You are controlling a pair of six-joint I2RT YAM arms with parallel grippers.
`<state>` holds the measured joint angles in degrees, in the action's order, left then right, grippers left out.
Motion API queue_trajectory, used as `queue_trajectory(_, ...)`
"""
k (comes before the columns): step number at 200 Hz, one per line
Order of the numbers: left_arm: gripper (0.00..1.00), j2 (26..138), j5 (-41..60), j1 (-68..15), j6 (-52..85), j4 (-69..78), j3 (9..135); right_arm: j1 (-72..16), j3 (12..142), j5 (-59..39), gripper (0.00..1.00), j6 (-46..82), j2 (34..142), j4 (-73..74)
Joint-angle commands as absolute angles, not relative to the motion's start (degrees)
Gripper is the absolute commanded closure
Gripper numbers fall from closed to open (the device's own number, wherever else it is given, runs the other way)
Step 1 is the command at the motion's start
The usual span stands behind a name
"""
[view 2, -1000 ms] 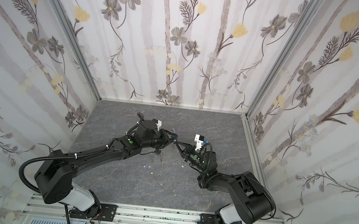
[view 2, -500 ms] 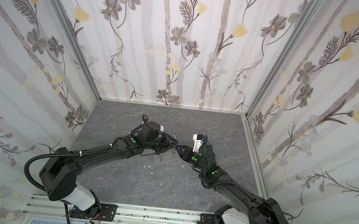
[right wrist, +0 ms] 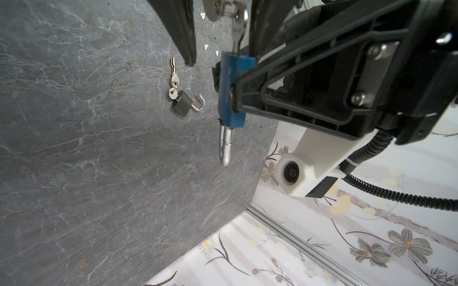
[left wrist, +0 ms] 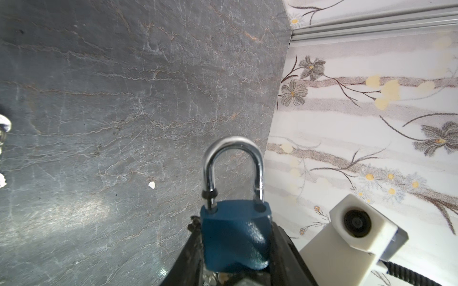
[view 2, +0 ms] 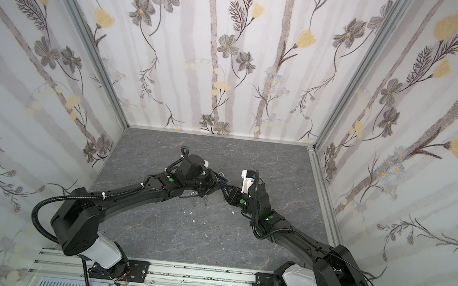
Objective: Unlock with the key
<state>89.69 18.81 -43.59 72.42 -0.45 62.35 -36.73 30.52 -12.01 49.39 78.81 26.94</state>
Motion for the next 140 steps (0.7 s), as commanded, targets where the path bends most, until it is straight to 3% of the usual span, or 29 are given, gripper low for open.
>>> queue_trajectory(1, 0.86, 89.73, 21.18, -43.59, 74.18, 3.74, 62.50, -37.19, 30.70, -10.12, 0.65, 49.22, 79.19, 32.55)
queue_trajectory(46, 0.85, 90.40, 23.29, -43.59, 77.08, 6.87, 62.22, -37.87, 31.37, -7.57, 0.64, 48.52, 79.84, 34.20)
queue_trajectory(96, 0.81, 90.40, 23.76, -43.60, 77.16, 7.56, 61.94, -37.88, 31.67, -5.82, 0.90, 47.69, 81.21, 34.85)
queue_trajectory(122, 0.71, 90.04, 23.33, -43.51, 76.72, 7.94, 60.93, -37.74, 31.11, -5.34, 1.00, 46.98, 80.97, 33.66)
queue_trajectory(140, 0.59, 89.62, 23.23, -43.19, 75.52, 8.69, 60.22, -37.61, 30.29, -5.97, 1.00, 46.48, 80.26, 33.89)
